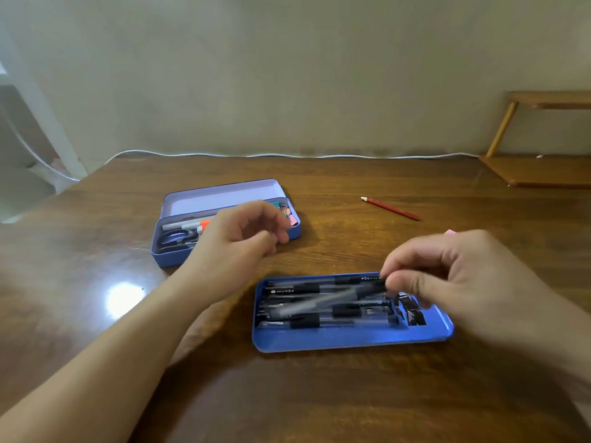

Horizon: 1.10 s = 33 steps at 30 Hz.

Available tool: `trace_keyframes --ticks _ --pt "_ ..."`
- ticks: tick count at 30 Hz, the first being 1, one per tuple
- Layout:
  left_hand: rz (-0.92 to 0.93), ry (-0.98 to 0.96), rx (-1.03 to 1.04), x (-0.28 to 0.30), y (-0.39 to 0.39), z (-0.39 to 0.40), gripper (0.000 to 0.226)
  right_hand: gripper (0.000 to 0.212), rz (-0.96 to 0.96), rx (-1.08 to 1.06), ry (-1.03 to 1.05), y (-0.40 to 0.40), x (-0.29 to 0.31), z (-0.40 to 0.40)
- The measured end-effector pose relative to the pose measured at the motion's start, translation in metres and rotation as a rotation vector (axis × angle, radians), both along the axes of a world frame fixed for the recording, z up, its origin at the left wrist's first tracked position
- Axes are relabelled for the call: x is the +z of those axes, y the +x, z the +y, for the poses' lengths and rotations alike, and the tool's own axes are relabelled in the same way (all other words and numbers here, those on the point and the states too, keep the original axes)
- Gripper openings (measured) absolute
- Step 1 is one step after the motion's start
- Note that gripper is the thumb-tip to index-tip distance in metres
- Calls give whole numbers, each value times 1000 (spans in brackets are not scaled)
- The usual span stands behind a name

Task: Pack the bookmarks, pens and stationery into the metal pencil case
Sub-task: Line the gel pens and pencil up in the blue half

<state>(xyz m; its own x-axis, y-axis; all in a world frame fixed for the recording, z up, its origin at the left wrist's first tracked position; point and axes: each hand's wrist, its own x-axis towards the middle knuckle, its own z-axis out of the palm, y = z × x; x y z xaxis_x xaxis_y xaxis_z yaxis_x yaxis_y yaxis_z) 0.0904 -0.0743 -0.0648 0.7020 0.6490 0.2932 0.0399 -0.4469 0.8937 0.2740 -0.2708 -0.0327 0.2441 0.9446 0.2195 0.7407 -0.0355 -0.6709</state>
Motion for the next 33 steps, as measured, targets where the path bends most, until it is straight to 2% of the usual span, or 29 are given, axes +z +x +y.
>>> trace_keyframes --ticks 2,4,7,9,13,16,18,20,23,25,27,29,33 --pt "77 65 -50 -2 -1 -3 19 10 -172 -7 -61 -11 -3 -1" --pt "179 172 -149 -4 -3 -4 12 8 -235 -23 -131 -15 -7 0" --pt "310 376 -304 -3 -4 -5 12 24 -395 -2 -200 -15 -12 3" --pt "344 400 -375 -1 -4 -7 13 24 -461 34 -208 -18 -14 4" --pt "432 441 -445 1 -5 -11 30 19 -481 44 -192 -23 -19 6" --pt "464 480 -452 0 -6 -12 37 30 -472 42 -205 -21 -16 8" --pt "471 483 -449 0 -5 -12 39 36 -385 -46 -139 -4 -13 11" --pt "467 477 -461 0 -5 -13 39 39 -389 -235 -62 28 -15 15" --pt "427 466 -480 0 -5 -13 35 46 -497 -515 -324 78 -25 21" --pt "415 469 -484 0 -6 -13 38 54 -404 -539 -441 93 -36 23" --pt "442 485 -497 0 -7 -15 52 57 -332 -505 -454 91 -42 28" --pt "479 531 -501 2 -9 -16 70 57 -307 -510 -380 83 -38 37" --pt "577 584 -458 4 -10 -19 81 49 -404 -605 -335 79 -25 69"
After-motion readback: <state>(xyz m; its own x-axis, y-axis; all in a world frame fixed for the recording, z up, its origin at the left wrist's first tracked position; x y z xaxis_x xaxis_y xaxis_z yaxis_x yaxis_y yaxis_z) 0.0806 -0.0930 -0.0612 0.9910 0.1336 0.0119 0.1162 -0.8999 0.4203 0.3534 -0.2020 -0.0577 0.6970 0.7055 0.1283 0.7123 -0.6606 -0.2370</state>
